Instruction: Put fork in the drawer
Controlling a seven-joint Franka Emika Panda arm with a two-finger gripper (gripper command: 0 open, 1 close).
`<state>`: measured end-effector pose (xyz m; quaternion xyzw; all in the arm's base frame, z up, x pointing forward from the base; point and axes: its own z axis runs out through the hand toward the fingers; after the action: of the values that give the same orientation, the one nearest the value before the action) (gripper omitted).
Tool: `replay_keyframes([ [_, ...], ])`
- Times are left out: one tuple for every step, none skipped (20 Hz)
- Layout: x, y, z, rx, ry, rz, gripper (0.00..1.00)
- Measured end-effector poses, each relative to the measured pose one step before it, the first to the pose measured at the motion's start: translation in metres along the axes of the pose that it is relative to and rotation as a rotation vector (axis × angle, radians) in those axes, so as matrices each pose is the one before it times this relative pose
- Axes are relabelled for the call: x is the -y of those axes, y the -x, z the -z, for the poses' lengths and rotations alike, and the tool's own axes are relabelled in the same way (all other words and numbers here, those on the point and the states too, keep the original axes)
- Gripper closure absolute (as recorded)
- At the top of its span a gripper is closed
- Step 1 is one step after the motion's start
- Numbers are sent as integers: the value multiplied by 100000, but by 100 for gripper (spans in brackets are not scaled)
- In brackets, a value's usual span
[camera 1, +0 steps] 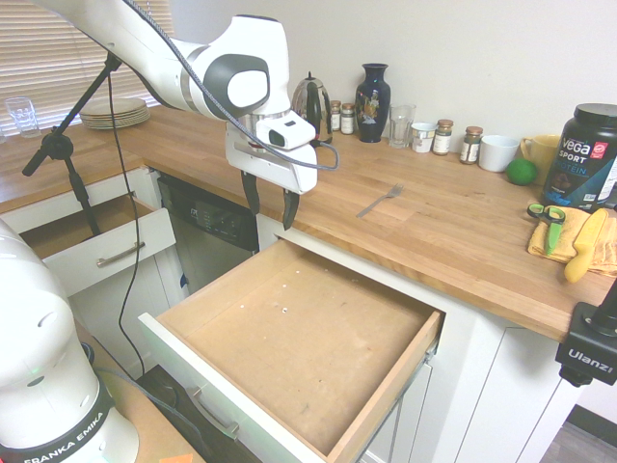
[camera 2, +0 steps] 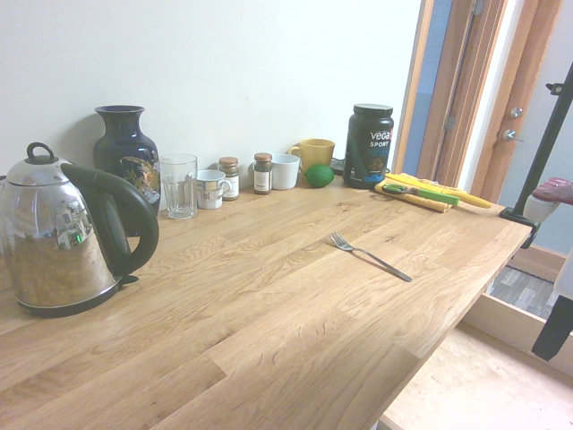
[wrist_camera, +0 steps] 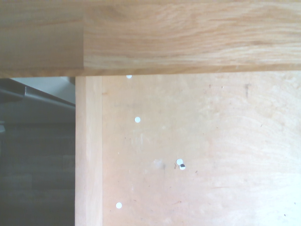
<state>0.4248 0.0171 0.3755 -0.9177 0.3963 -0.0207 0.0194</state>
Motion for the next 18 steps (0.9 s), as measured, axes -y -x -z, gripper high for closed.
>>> replay_keyframes([
  [-8, 5, -55, 96, 79, -17, 0],
  [-85, 67, -153, 226, 229, -34, 0],
  [53, -58, -3, -202, -229, -121, 0],
  [177, -194, 75, -481, -570, -334, 0],
  [269, -342, 139, -462, -591, -355, 0],
  [390, -559, 141, -305, -471, -441, 0],
  [546, -761, 215, -382, -486, -483, 0],
  [696, -920, 226, -484, -492, -562, 0],
  [746, -1009, 164, -464, -332, -587, 0],
  [816, -1037, 119, -324, -236, -600, 0],
  [871, -1021, 17, -98, -69, -632, 0],
  [872, -1050, -13, 141, 79, -630, 0],
  [869, -1051, 35, -55, -78, -569, 0],
  [872, -1032, 11, 10, 143, -809, 0],
  [875, -1056, 42, -99, 304, -1116, 0],
  [791, -984, 7, -83, 205, -916, 0],
  [771, -977, -58, 81, 221, -943, 0],
  [723, -914, -57, 82, 292, -1118, 0],
])
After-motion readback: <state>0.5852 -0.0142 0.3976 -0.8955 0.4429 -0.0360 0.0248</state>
